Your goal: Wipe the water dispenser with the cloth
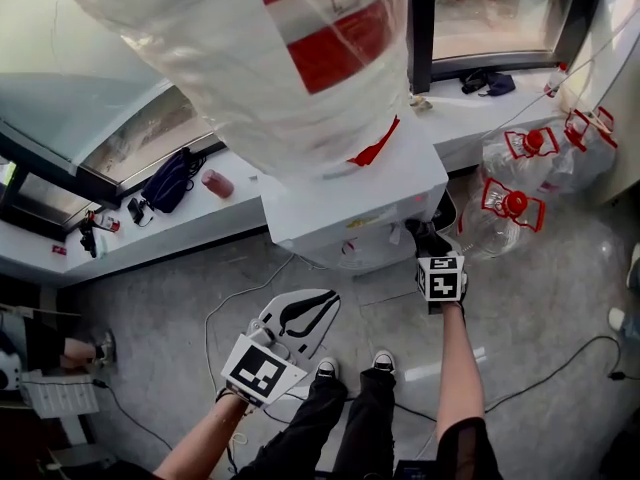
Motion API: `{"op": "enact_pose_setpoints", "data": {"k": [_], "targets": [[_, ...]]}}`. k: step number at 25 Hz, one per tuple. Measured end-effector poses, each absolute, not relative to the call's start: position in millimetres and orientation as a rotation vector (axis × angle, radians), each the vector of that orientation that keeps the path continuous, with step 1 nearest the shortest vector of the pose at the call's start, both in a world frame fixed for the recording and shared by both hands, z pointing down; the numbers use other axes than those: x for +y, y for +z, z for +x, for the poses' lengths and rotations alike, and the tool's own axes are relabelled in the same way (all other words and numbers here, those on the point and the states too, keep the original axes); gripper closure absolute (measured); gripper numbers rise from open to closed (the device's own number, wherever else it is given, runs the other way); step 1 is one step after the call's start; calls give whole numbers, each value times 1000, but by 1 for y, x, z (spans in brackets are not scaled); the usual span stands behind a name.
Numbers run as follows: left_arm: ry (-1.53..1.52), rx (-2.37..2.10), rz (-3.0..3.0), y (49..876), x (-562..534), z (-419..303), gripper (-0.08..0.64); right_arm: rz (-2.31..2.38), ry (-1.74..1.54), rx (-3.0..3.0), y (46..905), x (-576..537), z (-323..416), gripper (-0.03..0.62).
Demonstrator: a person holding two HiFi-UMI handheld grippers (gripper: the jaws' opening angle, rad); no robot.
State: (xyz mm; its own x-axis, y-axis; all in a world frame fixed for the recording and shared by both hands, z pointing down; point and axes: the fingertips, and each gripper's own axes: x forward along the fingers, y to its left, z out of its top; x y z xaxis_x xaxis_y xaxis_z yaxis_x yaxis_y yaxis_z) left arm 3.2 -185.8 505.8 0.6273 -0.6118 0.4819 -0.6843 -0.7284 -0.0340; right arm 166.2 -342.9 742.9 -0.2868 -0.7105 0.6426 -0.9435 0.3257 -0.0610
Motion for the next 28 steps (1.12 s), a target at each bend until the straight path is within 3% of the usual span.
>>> {"op": "enact_pose_setpoints", "data": {"k": [7,12,28], "targets": [[706,-1040,2708,516,-189,8,537,1572,647,-2007,747,-335,220,488],[687,-1039,2702,526,-192,4,537,1510,639,-2023,753,-312,210,488],[715,-1029,2702,576,-192,-27,537,1101,766,-2233,831,-227,-6,488]]}}
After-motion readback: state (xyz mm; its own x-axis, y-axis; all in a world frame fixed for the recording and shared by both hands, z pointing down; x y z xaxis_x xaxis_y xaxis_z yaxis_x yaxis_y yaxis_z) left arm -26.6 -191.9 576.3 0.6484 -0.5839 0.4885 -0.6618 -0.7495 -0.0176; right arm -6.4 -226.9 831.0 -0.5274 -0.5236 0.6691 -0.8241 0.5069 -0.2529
